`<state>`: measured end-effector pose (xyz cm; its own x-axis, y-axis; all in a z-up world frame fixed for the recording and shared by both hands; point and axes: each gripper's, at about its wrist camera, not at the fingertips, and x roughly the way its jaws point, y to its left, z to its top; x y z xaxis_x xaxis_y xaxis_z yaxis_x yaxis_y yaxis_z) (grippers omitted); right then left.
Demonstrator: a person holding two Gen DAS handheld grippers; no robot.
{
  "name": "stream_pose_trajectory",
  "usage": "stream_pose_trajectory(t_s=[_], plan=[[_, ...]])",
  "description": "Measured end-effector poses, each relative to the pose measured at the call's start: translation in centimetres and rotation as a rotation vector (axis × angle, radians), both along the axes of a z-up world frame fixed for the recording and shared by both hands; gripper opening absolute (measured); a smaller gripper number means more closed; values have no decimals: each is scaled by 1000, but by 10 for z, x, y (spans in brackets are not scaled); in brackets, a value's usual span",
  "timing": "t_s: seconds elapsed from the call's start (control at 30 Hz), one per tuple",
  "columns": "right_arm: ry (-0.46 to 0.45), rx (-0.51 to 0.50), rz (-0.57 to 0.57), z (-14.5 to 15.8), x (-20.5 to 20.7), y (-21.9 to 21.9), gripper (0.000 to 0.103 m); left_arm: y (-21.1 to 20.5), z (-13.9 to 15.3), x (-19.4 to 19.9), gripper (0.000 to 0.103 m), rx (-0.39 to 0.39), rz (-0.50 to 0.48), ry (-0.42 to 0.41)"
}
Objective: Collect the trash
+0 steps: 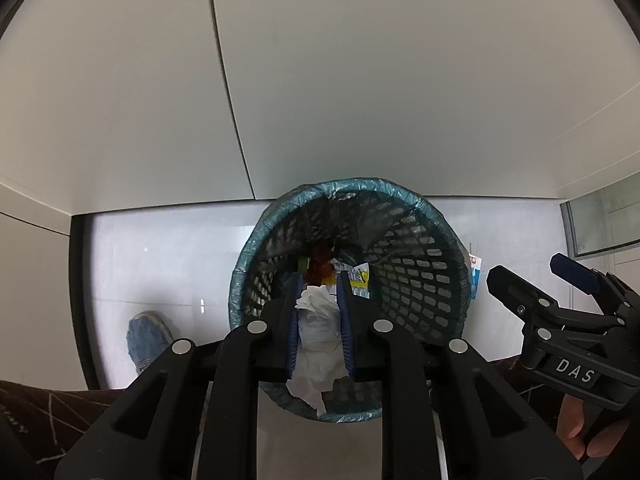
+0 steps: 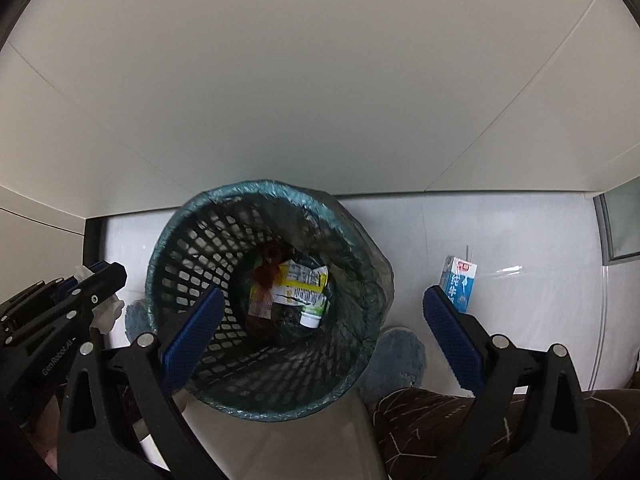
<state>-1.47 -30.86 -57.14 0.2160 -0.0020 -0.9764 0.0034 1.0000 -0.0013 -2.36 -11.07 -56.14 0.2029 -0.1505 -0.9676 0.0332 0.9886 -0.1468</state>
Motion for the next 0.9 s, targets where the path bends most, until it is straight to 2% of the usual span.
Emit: stream_pose_trajectory(t_s=[0.17, 0.23, 0.33, 0.47, 0.5, 0.73, 0.9], plan=[[8, 8, 7, -3, 2, 0, 95, 1, -10, -2, 31, -2, 7, 13], [7, 7, 12, -2, 1, 1, 95, 4, -11, -2, 40, 0, 11, 12], [4, 15, 9, 1, 2, 1, 95, 7, -10, -2, 50, -1, 26, 4], [1, 20, -9, 2, 3, -1, 95, 11, -3, -4, 57, 5, 31, -7], [-2, 22, -11, 4, 3, -1, 95, 12, 0, -5, 62, 12, 34, -12], [-41, 48, -4, 33, -2, -1, 95, 25, 33, -9, 87, 20, 69, -62], [-79, 62, -1, 62, -10, 2, 95, 35, 75, -18, 95, 21, 81, -132]])
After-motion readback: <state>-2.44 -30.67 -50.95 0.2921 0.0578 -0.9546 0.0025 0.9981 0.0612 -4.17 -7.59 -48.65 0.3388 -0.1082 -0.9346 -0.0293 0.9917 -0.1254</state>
